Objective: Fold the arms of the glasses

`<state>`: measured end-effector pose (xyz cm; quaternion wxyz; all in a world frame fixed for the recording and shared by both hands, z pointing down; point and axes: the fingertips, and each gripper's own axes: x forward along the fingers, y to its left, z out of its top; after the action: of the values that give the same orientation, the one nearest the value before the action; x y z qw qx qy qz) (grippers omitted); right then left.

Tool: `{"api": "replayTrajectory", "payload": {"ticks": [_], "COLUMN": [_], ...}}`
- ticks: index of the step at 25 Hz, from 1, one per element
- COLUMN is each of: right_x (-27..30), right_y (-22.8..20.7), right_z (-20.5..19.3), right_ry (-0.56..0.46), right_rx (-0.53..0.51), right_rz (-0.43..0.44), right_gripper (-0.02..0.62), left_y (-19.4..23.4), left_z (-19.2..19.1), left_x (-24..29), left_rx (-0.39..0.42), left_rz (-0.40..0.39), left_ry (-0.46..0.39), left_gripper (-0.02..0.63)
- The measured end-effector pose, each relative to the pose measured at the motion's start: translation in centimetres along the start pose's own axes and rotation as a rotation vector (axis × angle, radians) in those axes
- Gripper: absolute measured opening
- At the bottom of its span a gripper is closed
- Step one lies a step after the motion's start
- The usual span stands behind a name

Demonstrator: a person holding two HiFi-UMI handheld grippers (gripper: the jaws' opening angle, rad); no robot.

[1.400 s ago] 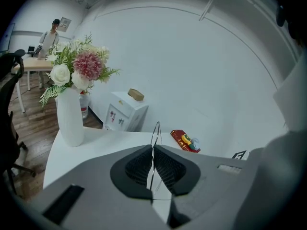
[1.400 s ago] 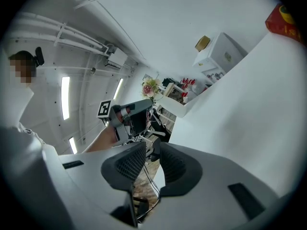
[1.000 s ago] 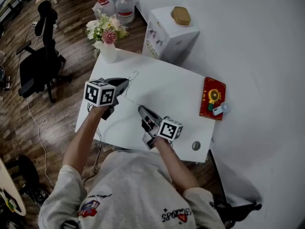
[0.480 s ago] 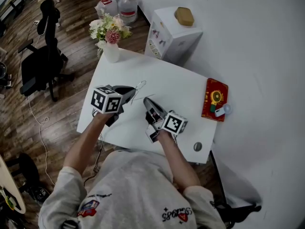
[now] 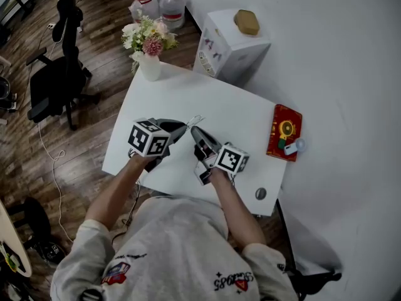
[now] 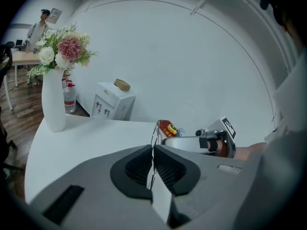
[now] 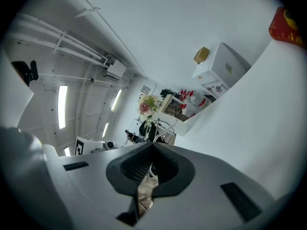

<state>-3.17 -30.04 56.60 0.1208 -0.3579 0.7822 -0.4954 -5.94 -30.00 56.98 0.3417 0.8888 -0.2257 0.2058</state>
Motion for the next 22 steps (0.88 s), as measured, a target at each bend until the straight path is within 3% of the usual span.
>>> {"api": "replayTrajectory", "payload": {"ticks": [12, 22], "right_x": [-0.1, -2.5], "right_y": [0.8, -0.6], "right_z": [-0.6, 1.4], "right_ry": [0.041, 0.017], "right_rx": [-0.065, -0.196], "right_rz": [0.021, -0.066], "right_gripper": [0.008, -0.007], "left_y": [0.3, 2.1], "left_z": [-0.8, 0.3], "left_x": [-0.3, -1.4], "left_rx": [-0.029, -0.062], "left_rz": [0.007, 0.039], "left_ry": [-0.014, -0.055], "left_gripper": [0.014, 0.014]}}
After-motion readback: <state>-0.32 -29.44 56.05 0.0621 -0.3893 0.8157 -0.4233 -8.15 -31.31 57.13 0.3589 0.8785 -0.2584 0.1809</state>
